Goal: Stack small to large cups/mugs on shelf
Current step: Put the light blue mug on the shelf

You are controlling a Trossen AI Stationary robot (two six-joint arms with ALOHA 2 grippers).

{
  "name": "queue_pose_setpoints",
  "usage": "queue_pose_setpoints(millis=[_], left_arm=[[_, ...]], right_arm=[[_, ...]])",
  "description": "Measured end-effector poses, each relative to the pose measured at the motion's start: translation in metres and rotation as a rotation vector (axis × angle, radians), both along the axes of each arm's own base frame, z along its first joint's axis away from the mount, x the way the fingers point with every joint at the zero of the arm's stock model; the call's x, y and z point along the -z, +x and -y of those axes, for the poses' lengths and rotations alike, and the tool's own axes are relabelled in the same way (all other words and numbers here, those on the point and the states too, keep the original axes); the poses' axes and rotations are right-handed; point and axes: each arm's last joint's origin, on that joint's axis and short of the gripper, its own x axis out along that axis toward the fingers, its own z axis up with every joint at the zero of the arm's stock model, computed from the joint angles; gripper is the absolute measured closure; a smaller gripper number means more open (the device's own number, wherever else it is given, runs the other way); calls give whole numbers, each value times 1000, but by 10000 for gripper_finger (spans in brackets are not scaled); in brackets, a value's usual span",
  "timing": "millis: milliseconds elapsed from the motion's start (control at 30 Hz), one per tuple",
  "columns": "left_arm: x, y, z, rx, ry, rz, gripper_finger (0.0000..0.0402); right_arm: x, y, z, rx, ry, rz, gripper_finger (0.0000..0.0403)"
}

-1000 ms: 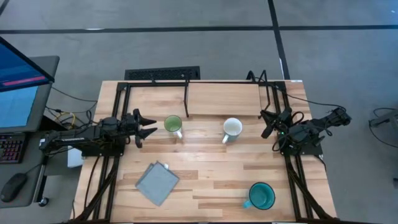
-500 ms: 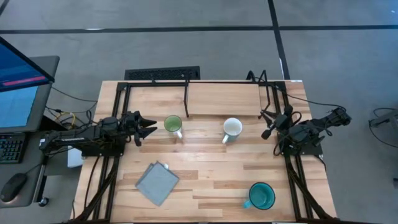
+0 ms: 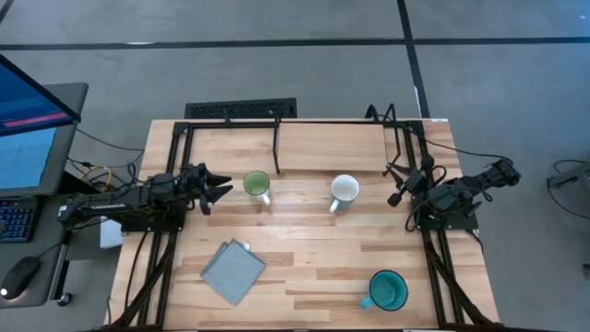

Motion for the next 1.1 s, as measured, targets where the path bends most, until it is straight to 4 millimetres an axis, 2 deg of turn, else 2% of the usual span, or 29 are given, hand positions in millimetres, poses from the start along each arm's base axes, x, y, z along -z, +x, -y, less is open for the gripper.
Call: queue_pose_setpoints(millis=[467, 1100], left_arm=[[-1, 0, -2, -55, 2, 10, 225], [-1, -1, -2, -82, 3, 11, 225]], right_arm=[[0, 0, 0, 52, 343, 330, 329], [0, 0, 0, 52, 344, 331, 329]])
